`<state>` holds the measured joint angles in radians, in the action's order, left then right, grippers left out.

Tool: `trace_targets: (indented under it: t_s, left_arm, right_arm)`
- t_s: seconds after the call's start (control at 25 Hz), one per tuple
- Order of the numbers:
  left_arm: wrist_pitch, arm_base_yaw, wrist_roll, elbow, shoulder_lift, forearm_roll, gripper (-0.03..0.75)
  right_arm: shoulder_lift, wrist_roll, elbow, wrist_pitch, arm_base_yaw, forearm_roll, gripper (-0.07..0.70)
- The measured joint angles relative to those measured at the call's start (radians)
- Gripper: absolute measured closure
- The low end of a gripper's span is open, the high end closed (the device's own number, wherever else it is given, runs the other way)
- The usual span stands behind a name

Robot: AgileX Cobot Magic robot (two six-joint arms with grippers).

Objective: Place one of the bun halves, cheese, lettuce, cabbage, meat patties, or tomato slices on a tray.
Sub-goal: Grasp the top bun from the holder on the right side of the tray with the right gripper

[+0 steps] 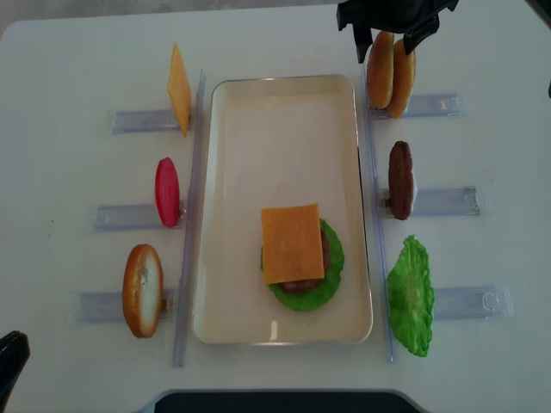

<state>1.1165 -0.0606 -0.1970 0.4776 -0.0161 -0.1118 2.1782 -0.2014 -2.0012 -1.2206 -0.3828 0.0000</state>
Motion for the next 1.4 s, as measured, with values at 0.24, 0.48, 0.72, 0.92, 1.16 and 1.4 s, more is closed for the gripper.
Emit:
trace_targets:
  t_s: [0.24, 0.48, 0.72, 0.92, 1.16, 1.4]
  left_arm:
    - [0.000, 0.000, 0.000, 0.000, 0.000, 0.000, 0.716]
    - [0.000, 0.000, 0.000, 0.000, 0.000, 0.000, 0.716]
    - [0.000, 0.000, 0.000, 0.000, 0.000, 0.000, 0.716]
    - [0.000, 0.000, 0.000, 0.000, 0.000, 0.000, 0.716]
    - [0.000, 0.000, 0.000, 0.000, 0.000, 0.000, 0.716]
    - [0.000, 0.000, 0.000, 0.000, 0.000, 0.000, 0.716]
  right_arm:
    - [0.006, 0.000, 0.000, -0.001, -0.012, 0.000, 0.178]
    - [0.010, 0.000, 0.000, -0.001, -0.024, 0.000, 0.209]
    - [0.010, 0.000, 0.000, -0.001, -0.024, -0.006, 0.255]
    - [0.010, 0.000, 0.000, -0.001, -0.024, -0.030, 0.361]
    - [0.010, -0.001, 0.000, -0.001, -0.024, -0.035, 0.442]
    - [0.010, 0.000, 0.000, 0.000, -0.024, -0.033, 0.461]
